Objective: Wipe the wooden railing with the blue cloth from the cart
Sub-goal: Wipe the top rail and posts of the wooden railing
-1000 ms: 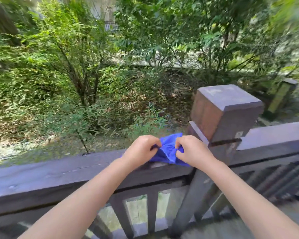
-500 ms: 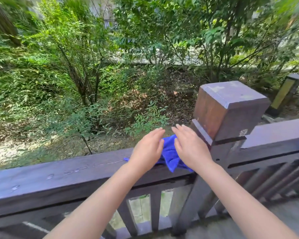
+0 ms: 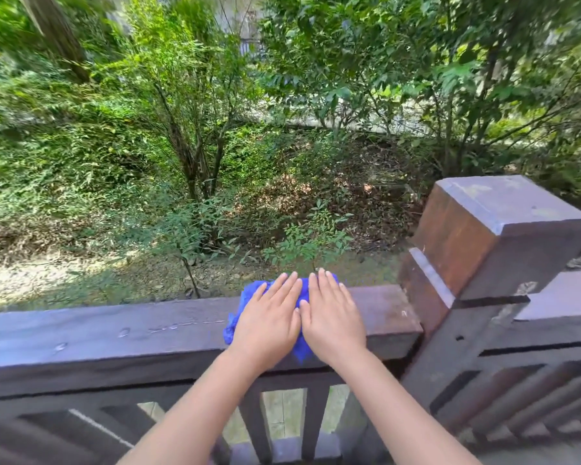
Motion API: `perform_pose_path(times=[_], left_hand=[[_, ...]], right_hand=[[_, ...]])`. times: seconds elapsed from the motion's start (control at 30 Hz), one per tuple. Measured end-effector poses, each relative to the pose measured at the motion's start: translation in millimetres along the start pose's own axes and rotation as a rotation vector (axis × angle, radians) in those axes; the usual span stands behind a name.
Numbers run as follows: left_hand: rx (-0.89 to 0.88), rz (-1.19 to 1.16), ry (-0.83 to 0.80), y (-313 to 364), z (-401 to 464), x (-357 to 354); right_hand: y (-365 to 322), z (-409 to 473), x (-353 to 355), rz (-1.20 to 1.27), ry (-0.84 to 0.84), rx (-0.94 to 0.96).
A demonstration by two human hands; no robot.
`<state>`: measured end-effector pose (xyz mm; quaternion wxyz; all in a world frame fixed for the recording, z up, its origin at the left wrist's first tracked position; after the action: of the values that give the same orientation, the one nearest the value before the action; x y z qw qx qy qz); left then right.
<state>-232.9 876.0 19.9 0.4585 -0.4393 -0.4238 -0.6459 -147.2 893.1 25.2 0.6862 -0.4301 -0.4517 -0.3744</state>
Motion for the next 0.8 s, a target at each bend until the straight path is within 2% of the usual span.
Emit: perform_pose_path(times=[0.1,0.17,0.33,0.47,0.63,0.8], left_hand=[[0.093,0.039,0.008,-42.8,-26.4,15.2],[0.12,0.05,-0.016,-45.9,-32.0,17.6],[0.041,-0.004,-0.106,22.8,-4.2,1.1],[0.131,-0.06,-0.119,62.1,22.8,-9.3],[0.063,0.008,-0.046,72.8,17.5,-12.7],[0.085,0.07,-0.02,17.6,-2.8,3.0]], right_hand=[[-50.1,5.2,-14.6,0.029,-0.038,0.088],[-53.0,1.3,-14.8,0.018,-0.054,0.122],[29.4,-18.7,6.2,0.014,-0.054,0.044],[67.8,-9.7,15.4,0.133,-0.162,0.019],[96.3,-6.5,20.5,-0.045,-0.072,-0.053],[80.3,-12.7,23.5,-0.132,0.07,-0.09]])
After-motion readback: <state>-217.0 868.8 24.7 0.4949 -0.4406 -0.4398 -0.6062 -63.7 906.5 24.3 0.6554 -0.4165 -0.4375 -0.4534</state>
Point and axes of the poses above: each hand's wrist, its own z-axis towards the middle knuckle, its own x-axis out of the back of the hand, y = z × x, the point moved 8 cm from there along z, towards the middle knuckle, and after that the axes turned 4 degrees about y, right-handed, at the moved point
